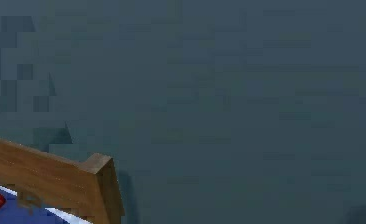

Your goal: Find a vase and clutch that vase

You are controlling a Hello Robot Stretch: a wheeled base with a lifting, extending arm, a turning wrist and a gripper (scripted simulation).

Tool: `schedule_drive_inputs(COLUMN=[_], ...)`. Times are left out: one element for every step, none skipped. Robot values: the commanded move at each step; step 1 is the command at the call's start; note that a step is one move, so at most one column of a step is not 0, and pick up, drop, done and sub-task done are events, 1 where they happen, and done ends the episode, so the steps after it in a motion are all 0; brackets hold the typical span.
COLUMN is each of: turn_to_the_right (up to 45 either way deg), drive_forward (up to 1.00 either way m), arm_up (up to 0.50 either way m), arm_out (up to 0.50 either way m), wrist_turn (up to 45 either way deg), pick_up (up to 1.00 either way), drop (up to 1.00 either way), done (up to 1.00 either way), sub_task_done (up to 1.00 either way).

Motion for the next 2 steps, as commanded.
schedule_drive_inputs(turn_to_the_right=[0.0,0.0], drive_forward=[0.0,0.0], arm_up=[0.3,0.0], arm_out=[0.0,0.22], wrist_turn=[0.0,0.0], pick_up=[0.0,0.0], drop=[0.0,0.0], done=[0.0,0.0], sub_task_done=[0.0,0.0])
